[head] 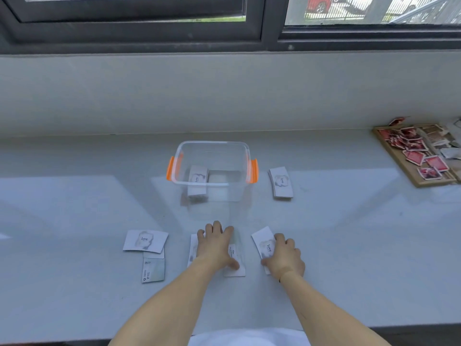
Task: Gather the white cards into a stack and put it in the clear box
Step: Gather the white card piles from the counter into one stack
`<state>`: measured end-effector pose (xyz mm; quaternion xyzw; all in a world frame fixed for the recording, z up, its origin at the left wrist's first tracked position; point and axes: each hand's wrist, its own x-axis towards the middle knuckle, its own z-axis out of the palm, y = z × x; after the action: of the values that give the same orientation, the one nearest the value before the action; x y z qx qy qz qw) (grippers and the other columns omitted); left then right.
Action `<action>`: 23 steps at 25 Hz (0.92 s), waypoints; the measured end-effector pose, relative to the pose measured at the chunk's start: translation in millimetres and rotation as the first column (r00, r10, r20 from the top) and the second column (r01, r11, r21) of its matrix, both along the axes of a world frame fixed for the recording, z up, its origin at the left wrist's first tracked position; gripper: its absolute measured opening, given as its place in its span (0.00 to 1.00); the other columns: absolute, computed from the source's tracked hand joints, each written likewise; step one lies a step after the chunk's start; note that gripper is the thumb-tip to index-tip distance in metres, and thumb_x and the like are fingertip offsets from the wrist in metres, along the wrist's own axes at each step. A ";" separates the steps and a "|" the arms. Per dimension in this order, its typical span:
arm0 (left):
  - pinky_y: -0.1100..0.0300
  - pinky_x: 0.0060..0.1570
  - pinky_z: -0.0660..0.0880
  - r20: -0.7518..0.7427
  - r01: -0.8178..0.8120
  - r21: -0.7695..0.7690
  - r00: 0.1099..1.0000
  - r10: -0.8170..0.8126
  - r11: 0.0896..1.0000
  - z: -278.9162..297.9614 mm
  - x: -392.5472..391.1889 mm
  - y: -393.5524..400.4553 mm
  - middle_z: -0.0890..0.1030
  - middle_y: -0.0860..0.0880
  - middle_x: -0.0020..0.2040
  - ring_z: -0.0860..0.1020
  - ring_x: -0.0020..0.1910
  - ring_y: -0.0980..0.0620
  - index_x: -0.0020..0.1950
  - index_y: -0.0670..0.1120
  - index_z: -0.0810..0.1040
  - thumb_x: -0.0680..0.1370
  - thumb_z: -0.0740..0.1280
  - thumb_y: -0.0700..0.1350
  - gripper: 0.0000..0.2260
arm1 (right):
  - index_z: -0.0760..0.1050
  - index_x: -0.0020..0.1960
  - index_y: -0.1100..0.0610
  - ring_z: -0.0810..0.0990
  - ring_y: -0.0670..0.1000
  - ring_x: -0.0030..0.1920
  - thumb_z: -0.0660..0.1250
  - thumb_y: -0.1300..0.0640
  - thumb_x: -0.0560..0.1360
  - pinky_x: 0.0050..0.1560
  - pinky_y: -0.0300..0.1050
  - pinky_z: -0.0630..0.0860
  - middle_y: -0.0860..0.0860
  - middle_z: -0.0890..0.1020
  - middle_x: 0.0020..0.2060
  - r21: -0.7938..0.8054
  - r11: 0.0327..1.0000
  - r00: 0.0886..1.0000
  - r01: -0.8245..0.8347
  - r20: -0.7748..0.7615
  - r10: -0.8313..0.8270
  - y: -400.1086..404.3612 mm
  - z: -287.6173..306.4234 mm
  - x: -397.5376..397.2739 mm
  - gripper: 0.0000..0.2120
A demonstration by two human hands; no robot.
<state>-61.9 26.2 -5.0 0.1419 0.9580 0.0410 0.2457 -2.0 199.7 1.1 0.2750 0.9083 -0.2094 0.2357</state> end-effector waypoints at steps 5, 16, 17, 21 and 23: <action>0.50 0.58 0.61 -0.041 -0.025 0.153 0.999 0.032 0.988 5.1 -8.5 -8.5 0.76 0.50 0.57 0.72 0.58 0.45 0.59 0.53 0.72 0.76 0.66 0.50 0.13 | 0.69 0.58 0.48 0.79 0.57 0.46 0.62 0.57 0.73 0.44 0.50 0.77 0.54 0.80 0.47 -0.330 0.942 0.997 0.054 -0.028 -0.067 14.3 -1.9 -4.4 0.15; 0.48 0.46 0.74 0.176 -0.320 0.471 0.947 0.268 0.822 8.9 19.1 -13.0 0.82 0.47 0.48 0.78 0.46 0.44 0.51 0.51 0.68 0.81 0.57 0.49 0.02 | 0.73 0.55 0.40 0.80 0.49 0.44 0.65 0.50 0.75 0.47 0.47 0.77 0.46 0.82 0.46 -0.532 0.827 0.974 -0.181 -0.216 0.074 -1.6 19.1 5.4 0.10; 0.49 0.45 0.74 0.147 -0.306 0.469 0.952 0.268 0.829 7.4 21.9 -10.1 0.83 0.47 0.48 0.78 0.46 0.43 0.52 0.51 0.67 0.81 0.57 0.49 0.03 | 0.72 0.57 0.40 0.80 0.50 0.45 0.66 0.53 0.74 0.47 0.49 0.77 0.45 0.82 0.47 -0.491 0.843 0.966 -0.221 -0.228 0.120 -4.8 20.4 6.0 0.14; 0.46 0.49 0.75 0.121 -0.295 0.490 0.955 0.272 0.820 1.5 32.1 -3.5 0.84 0.48 0.51 0.79 0.50 0.41 0.58 0.50 0.66 0.82 0.57 0.49 0.07 | 0.68 0.63 0.43 0.79 0.54 0.46 0.59 0.59 0.76 0.41 0.49 0.75 0.47 0.82 0.50 -0.173 0.907 0.899 -0.384 -0.295 0.325 -16.3 20.0 7.4 0.19; 0.47 0.52 0.74 0.053 -0.246 0.472 0.967 0.251 0.847 -3.2 35.0 -10.3 0.83 0.52 0.56 0.78 0.54 0.43 0.61 0.52 0.68 0.81 0.58 0.48 0.09 | 0.66 0.65 0.44 0.77 0.55 0.50 0.58 0.61 0.76 0.41 0.49 0.74 0.47 0.80 0.50 0.015 0.887 0.838 -0.462 -0.322 0.441 -20.2 14.9 10.9 0.20</action>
<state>-26.9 15.9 -8.2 0.0729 0.9302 0.3050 0.1908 9.0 179.5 16.0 0.0084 0.9660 -0.2179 0.1385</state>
